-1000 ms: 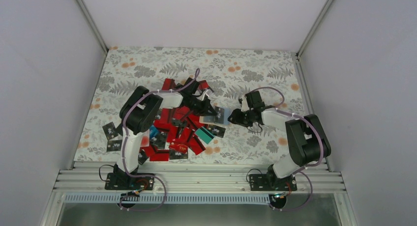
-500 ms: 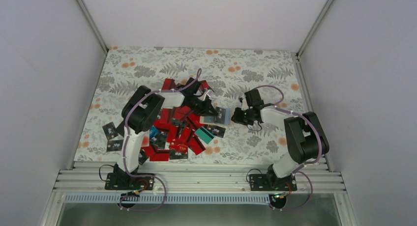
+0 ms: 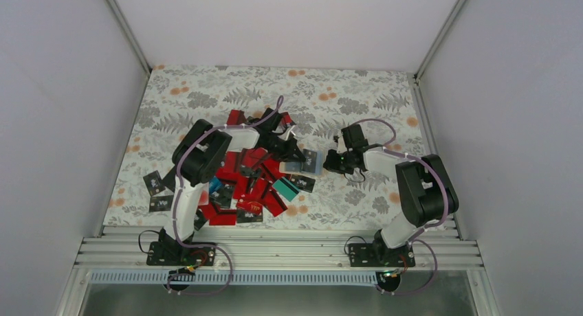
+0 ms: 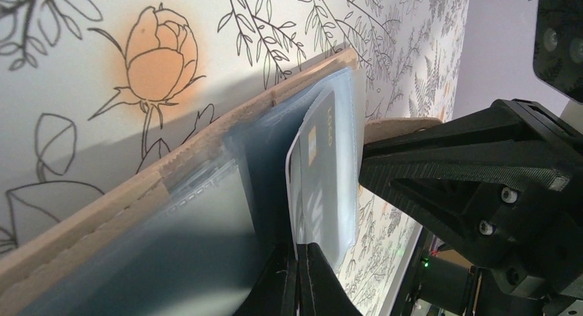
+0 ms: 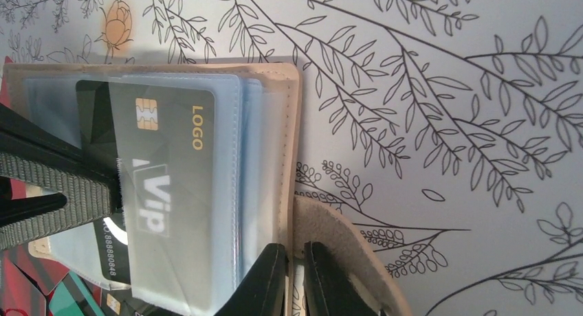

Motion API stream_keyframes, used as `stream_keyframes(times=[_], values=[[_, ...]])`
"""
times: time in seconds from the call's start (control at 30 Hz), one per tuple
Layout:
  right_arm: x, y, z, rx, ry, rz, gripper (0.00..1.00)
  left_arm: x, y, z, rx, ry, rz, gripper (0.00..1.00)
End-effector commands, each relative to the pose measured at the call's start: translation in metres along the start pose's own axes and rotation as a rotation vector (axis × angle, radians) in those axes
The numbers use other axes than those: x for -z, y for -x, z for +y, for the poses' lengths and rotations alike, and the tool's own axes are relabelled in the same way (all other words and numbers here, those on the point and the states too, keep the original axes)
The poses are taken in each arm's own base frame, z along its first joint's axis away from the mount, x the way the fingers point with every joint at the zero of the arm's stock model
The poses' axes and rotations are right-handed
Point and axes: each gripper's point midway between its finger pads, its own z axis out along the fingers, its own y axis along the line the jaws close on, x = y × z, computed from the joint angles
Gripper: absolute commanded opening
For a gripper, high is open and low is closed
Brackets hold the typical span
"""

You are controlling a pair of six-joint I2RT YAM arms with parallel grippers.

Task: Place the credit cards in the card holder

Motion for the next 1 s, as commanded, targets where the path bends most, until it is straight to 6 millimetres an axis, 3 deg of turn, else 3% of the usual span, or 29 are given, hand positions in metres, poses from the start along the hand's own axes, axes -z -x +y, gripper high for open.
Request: stream_keyframes(times=[0.0,0.47,0.97], values=[[-0.008,-0.009,-0.007,0.003,-0.017,0.028,0.11,-0.014,-0.009,0.025,0.074,0.070,0.008,0.02],[-0.008,-0.013,-0.006,0.003,-0.004,0.035,0.09,-0.025,-0.015,0.023,0.096,0.075,0.004,0.02],[-0.004,-0.013,-0.003,0.010,0.006,0.035,0.09,-0.023,-0.016,0.028,0.121,0.104,-0.026,0.05]])
